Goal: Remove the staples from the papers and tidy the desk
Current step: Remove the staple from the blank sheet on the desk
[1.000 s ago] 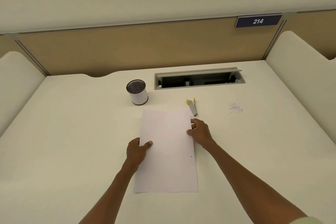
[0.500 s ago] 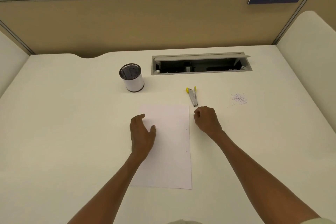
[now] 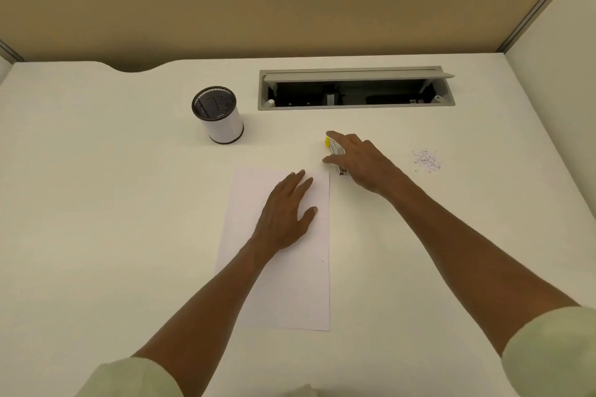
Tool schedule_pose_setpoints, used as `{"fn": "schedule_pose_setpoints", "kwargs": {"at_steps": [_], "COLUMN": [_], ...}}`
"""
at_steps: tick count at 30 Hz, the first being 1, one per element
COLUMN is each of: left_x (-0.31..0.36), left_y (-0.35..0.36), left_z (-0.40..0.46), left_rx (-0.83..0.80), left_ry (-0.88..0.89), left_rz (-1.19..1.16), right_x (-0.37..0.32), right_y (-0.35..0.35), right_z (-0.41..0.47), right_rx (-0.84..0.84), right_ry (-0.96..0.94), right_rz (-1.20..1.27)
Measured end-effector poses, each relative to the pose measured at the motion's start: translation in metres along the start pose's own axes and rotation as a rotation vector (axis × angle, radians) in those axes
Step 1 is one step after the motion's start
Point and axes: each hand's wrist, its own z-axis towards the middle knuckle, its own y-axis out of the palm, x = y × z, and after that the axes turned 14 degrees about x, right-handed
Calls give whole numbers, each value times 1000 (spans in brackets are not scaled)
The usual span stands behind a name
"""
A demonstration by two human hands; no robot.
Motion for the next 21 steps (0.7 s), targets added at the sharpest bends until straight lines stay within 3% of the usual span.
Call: {"fn": "schedule_pose_setpoints", "kwargs": {"at_steps": [11,21], "left_x": [-1,0], "left_y": [7,9], "left_z": [-3,-3], "left_rx": [-23,-12], "left_ry": [25,24], "left_rz": [163,205], "right_x": [1,-32], "right_y": [6,4], "right_z": [-3,-22], "right_rx": [108,93], "right_ry": [-97,398], "right_rz": [-202,282]}}
